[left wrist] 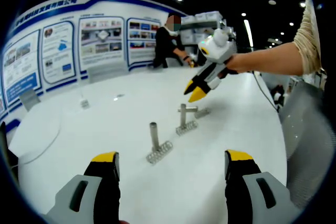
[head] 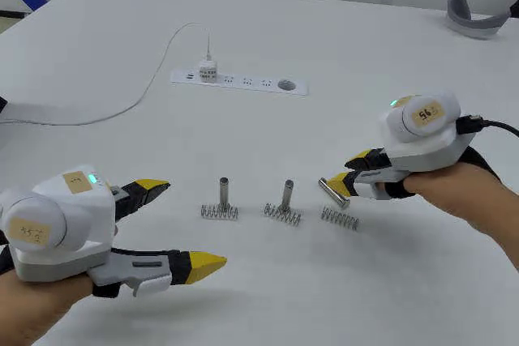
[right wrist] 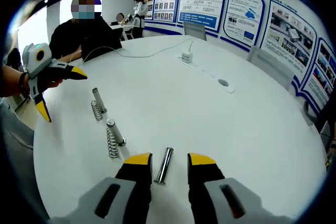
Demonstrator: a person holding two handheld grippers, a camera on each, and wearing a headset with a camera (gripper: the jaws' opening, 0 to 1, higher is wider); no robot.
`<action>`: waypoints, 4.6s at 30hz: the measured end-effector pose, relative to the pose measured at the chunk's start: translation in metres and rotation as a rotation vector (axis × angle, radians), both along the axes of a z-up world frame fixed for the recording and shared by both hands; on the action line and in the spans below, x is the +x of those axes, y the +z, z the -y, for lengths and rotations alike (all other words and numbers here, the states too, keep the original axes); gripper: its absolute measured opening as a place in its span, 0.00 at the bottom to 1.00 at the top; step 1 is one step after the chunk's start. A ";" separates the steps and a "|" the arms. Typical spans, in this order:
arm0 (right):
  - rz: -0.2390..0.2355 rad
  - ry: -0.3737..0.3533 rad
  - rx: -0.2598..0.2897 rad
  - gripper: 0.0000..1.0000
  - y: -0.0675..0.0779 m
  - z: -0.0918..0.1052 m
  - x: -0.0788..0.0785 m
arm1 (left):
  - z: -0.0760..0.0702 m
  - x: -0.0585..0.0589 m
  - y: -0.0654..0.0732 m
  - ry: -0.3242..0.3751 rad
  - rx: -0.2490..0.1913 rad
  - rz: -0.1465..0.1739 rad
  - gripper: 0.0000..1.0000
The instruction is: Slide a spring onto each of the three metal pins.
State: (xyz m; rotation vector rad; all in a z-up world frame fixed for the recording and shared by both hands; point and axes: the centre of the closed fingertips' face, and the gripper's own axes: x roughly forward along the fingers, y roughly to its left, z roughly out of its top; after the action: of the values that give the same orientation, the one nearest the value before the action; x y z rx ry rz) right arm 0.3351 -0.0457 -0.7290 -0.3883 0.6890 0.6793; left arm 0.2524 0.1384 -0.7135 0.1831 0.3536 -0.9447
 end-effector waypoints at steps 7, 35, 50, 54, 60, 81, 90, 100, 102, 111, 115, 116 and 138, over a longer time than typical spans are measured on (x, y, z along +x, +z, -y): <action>-0.033 -0.007 -0.020 0.24 -0.011 -0.004 0.003 | 0.000 0.000 0.000 0.002 -0.001 -0.001 0.83; -0.135 -0.077 -0.044 0.14 -0.034 -0.012 0.011 | -0.001 0.000 -0.002 0.013 -0.008 -0.010 0.83; -0.163 -0.097 -0.043 0.12 -0.037 -0.011 0.015 | 0.000 0.001 -0.003 0.014 -0.010 -0.012 0.83; -0.169 -0.096 -0.047 0.11 -0.038 -0.011 0.015 | 0.000 0.001 -0.003 0.015 -0.009 -0.014 0.83; -0.186 -0.102 -0.039 0.10 -0.038 -0.011 0.015 | -0.001 0.000 -0.003 0.013 -0.008 -0.014 0.83; -0.194 -0.132 -0.008 0.09 -0.041 -0.007 0.020 | 0.000 0.000 -0.003 0.015 -0.008 -0.018 0.83; -0.161 -0.118 0.003 0.09 -0.028 -0.010 0.017 | -0.001 0.000 -0.003 0.019 -0.009 -0.016 0.82; -0.114 -0.122 0.022 0.09 -0.009 -0.005 0.010 | 0.002 -0.001 0.000 0.013 -0.013 -0.010 0.82; -0.104 -0.125 0.024 0.09 -0.007 -0.004 0.008 | 0.002 -0.001 0.000 0.012 -0.013 -0.008 0.82; -0.081 -0.140 0.047 0.09 -0.001 -0.004 0.000 | 0.003 -0.001 0.002 0.009 -0.013 -0.004 0.82; -0.068 -0.142 0.054 0.09 0.002 -0.005 -0.007 | 0.002 -0.001 0.002 0.011 -0.014 -0.005 0.82; -0.064 -0.143 0.057 0.09 0.003 -0.005 -0.008 | 0.002 -0.001 0.002 0.010 -0.013 -0.005 0.82; -0.047 -0.145 0.064 0.09 0.008 -0.001 -0.021 | 0.002 -0.002 0.003 0.010 -0.015 -0.004 0.82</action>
State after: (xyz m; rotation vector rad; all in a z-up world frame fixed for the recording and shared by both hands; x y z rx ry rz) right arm 0.3140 -0.0443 -0.7207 -0.2607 0.7309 0.5727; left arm 0.2508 0.1359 -0.7107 0.1655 0.3506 -0.9374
